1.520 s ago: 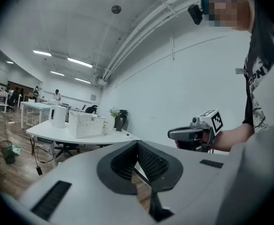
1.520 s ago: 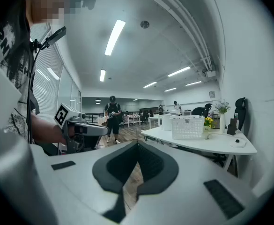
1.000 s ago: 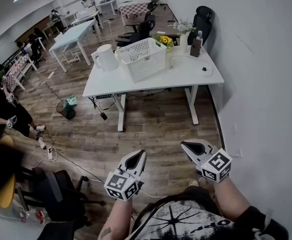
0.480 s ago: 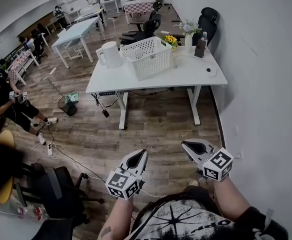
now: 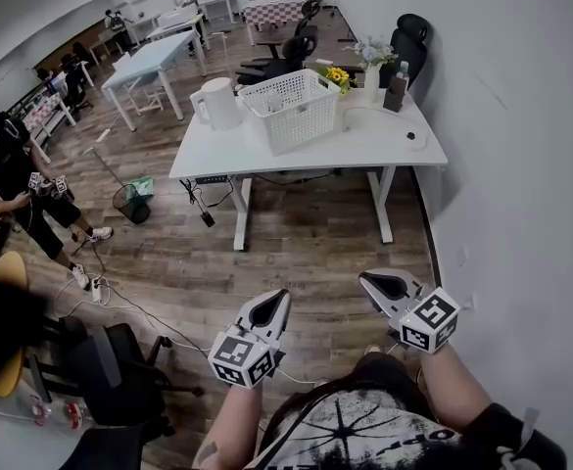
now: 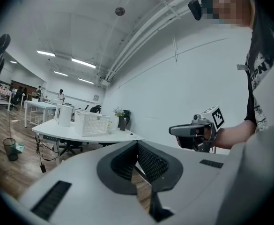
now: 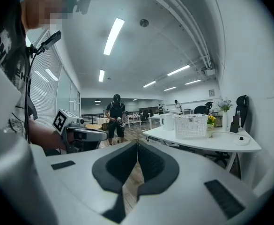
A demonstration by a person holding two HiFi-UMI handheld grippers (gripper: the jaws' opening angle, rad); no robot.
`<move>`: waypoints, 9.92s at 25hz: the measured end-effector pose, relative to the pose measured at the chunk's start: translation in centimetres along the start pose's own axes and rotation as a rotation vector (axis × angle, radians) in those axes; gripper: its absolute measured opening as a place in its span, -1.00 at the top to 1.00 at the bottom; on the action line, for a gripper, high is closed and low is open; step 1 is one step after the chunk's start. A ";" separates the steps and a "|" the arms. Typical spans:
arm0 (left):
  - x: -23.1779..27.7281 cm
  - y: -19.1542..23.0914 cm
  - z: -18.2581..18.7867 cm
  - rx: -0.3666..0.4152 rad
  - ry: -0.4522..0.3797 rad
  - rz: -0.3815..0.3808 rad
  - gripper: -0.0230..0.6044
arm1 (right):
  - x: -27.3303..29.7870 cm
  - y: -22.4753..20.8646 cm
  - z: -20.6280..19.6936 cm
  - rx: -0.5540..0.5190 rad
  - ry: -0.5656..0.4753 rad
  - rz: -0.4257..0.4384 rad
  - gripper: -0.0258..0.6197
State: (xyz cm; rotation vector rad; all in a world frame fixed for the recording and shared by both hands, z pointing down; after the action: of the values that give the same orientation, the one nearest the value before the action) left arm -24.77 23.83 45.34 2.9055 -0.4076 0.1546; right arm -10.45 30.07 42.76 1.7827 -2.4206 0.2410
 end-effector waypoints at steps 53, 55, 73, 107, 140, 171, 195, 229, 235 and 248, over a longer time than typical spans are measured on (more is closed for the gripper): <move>28.6 13.4 6.5 0.002 0.051 0.235 0.90 | 16.8 -29.2 3.3 -0.006 -0.011 0.302 0.85; 28.9 13.5 6.5 0.004 0.051 0.237 0.90 | 16.9 -29.5 2.9 -0.002 -0.008 0.307 0.85; 31.9 19.3 7.2 0.002 0.052 0.175 0.90 | 21.4 -31.4 3.0 0.005 0.007 0.272 0.85; 31.7 42.1 11.5 0.007 0.039 -0.005 0.90 | 42.3 -30.6 9.2 -0.006 0.005 0.093 0.85; 35.6 51.4 14.5 -0.044 -0.006 0.247 0.90 | 56.1 -40.3 18.6 -0.300 0.101 0.328 0.85; 34.8 55.9 10.1 -0.161 -0.013 0.493 0.90 | 70.1 -42.9 8.2 -0.346 0.434 0.539 0.25; 34.4 55.8 10.5 -0.154 -0.014 0.500 0.90 | 69.4 -42.3 8.0 -0.368 0.387 0.565 0.42; 31.1 47.7 13.7 0.044 0.018 0.199 0.90 | 56.4 -40.8 26.0 -0.236 -0.049 0.164 0.42; 31.2 45.0 13.5 0.067 0.032 0.108 0.90 | 50.7 -41.2 27.2 -0.236 -0.084 0.071 0.42; 35.2 39.8 12.0 0.080 0.069 -0.093 0.90 | 40.3 -44.5 23.4 -0.181 -0.037 -0.145 0.42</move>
State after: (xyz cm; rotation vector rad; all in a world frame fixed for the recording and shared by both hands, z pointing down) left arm -1.46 -25.35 45.60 2.9800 -0.2602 0.2619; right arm 19.96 -25.31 30.04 1.8838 -2.2413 -0.0258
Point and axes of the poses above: the fingertips, and each gripper's own axes: x forward along the fingers, y to its left, z out of its top, the point moved 1 cm from there along -x, backward along the fingers, and after that the axes turned 5 degrees about -z, right-handed, at the moved point
